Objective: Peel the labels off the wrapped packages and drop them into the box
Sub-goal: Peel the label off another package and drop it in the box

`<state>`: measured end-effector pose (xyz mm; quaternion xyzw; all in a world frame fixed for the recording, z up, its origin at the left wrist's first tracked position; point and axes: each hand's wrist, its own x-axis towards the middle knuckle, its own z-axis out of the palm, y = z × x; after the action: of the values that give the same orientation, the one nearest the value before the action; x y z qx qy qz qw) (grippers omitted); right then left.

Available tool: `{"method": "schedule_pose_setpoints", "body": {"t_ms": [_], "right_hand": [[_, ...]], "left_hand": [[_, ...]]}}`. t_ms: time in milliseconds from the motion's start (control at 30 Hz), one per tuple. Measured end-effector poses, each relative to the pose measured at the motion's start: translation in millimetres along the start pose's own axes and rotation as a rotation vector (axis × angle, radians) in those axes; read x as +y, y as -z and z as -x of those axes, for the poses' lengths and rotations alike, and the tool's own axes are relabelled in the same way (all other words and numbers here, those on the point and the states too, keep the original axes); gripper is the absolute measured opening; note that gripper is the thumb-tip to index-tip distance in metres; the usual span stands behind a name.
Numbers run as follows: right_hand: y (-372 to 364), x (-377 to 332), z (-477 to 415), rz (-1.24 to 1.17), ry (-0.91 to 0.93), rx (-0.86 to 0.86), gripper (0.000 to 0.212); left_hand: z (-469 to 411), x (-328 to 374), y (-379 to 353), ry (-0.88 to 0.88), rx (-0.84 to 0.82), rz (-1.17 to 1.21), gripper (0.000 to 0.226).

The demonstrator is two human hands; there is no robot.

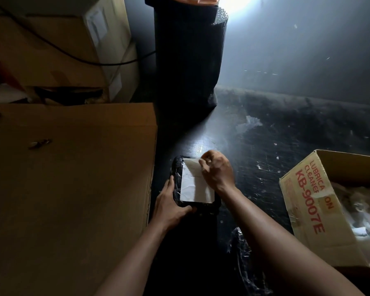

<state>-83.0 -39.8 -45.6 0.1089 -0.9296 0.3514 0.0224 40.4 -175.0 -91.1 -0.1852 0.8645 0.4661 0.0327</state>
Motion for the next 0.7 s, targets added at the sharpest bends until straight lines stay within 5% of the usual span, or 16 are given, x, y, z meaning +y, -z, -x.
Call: {"method": "schedule_pose_setpoints", "body": {"t_ms": [367, 533, 700], "right_hand": [[-0.9, 3.9, -21.6, 0.061, -0.039, -0.127, 0.042], [-6.6, -4.4, -24.7, 0.113, -0.004, -0.149, 0.005], [-13.5, 0.0, -13.7, 0.085, 0.031, -0.081, 0.003]], "left_hand": [[1.8, -1.1, 0.8, 0.004, 0.002, 0.061, 0.129], [1.4, -0.9, 3.8, 0.003, -0.009, 0.063, 0.131], [4.9, 2.0, 4.2, -0.009, 0.012, 0.072, 0.129]]}}
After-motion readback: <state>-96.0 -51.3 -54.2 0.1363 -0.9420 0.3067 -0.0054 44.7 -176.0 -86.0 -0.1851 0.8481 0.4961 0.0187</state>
